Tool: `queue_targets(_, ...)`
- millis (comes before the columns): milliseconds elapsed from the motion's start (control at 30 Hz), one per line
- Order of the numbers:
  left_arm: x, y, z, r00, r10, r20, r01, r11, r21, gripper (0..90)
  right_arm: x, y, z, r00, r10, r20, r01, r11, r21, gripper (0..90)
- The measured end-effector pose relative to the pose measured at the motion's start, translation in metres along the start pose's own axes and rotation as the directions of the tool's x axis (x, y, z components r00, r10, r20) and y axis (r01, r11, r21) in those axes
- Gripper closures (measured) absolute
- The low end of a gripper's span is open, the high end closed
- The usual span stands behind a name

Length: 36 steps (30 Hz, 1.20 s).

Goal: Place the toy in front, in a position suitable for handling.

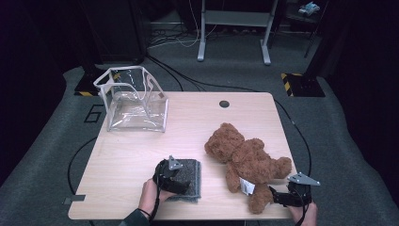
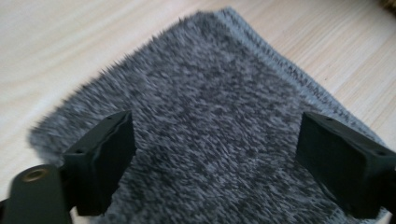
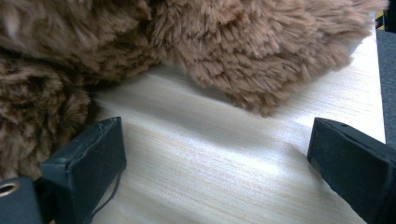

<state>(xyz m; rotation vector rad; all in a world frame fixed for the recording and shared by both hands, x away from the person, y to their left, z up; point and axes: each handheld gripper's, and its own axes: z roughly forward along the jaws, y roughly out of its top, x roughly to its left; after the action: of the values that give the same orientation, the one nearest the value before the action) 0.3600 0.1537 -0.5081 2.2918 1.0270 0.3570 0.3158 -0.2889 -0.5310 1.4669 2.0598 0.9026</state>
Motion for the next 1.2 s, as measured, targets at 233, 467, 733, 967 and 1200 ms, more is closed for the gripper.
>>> queue_targets(233, -0.001, -0.007, 0.003, 0.9999, -0.008, -0.013, 0.008, 0.9997, -0.021, 19.2, 0.000, 0.000, 0.000, 1.0000, -0.001, 0.003, 0.001, 1.000, -0.004, 3.7)
queue_targets(467, 0.007, -0.013, -0.005, 0.9993, -0.011, -0.037, 0.009, 0.9985, -0.054, 52.8, 0.000, 0.000, 0.000, 1.0000, -0.002, 0.002, 0.002, 1.000, -0.004, 3.7)
queue_targets(733, 0.012, -0.016, -0.010, 0.9993, 0.001, -0.037, -0.004, 0.9967, -0.081, 72.0, 0.000, -0.001, 0.000, 1.0000, 0.000, 0.003, 0.000, 1.000, -0.005, 4.0)
queue_targets(967, 0.020, -0.018, -0.021, 0.9993, -0.008, -0.037, 0.004, 0.9941, -0.109, 75.0, 0.000, -0.001, -0.001, 1.0000, 0.007, 0.007, -0.007, 1.000, -0.005, 3.9)
queue_targets(1200, 0.034, -0.023, -0.038, 0.9981, -0.027, -0.055, 0.020, 0.9915, -0.128, 75.5, -0.001, -0.001, -0.001, 1.0000, 0.006, 0.006, -0.006, 1.000, -0.006, 4.2)
